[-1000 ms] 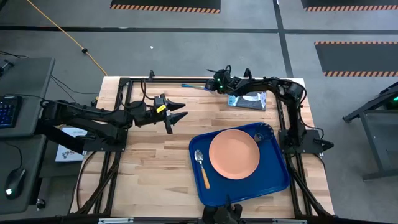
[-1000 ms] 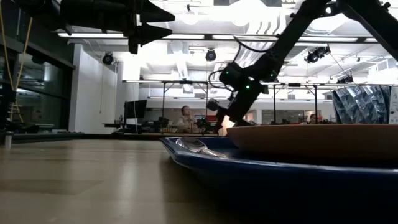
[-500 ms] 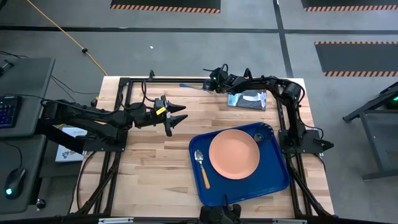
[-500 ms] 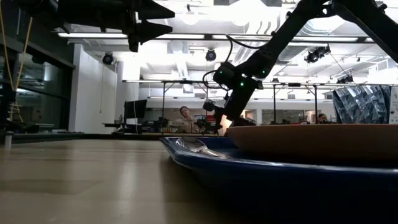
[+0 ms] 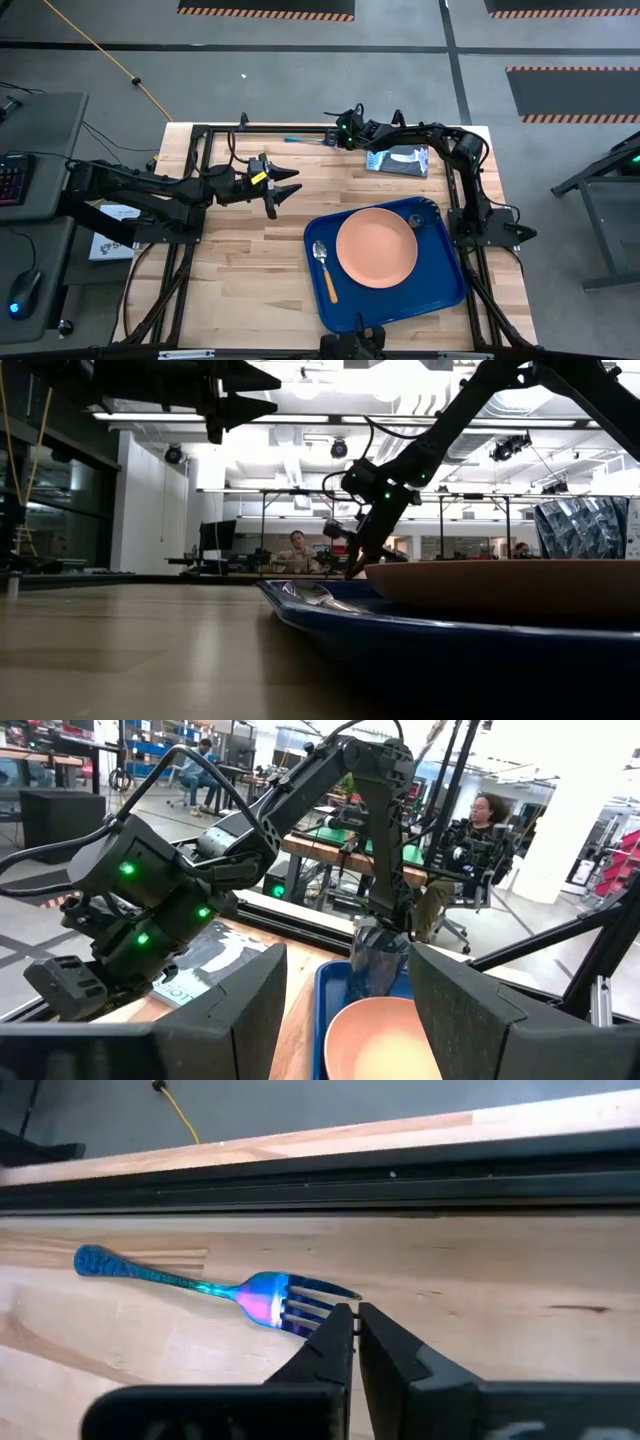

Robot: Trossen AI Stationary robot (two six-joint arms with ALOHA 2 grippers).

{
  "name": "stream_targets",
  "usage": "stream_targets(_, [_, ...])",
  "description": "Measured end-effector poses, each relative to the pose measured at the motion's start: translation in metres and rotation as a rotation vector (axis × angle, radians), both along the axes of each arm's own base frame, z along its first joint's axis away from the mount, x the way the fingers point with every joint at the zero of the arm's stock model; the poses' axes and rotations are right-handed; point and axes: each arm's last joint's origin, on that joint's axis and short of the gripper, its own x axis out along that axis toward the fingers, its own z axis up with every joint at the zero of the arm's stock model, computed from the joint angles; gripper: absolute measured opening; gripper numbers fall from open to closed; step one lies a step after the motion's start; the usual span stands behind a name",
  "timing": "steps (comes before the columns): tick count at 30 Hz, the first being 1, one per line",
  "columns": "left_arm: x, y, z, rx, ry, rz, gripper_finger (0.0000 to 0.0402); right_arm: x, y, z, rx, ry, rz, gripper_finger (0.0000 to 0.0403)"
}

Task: Pick and place plate/cup/fork/spoon on tray
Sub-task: Put the violet fork on the blue table tray to the left of the orange plate

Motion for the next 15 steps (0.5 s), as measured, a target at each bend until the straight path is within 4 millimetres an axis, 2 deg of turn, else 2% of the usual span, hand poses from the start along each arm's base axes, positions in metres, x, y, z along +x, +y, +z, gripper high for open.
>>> stream_targets(8, [0.000,-0.003,0.000,0.000,0.000,-0.013,0.0200,0.003,0.008,0.006,-0.051,0.052,0.085,0.0001])
stream_targets(15, [0.000,-0.004,0.000,0.001,0.001,-0.018,0.0200,0.003,0.025,0.046,-0.160,0.067,0.177,0.0000])
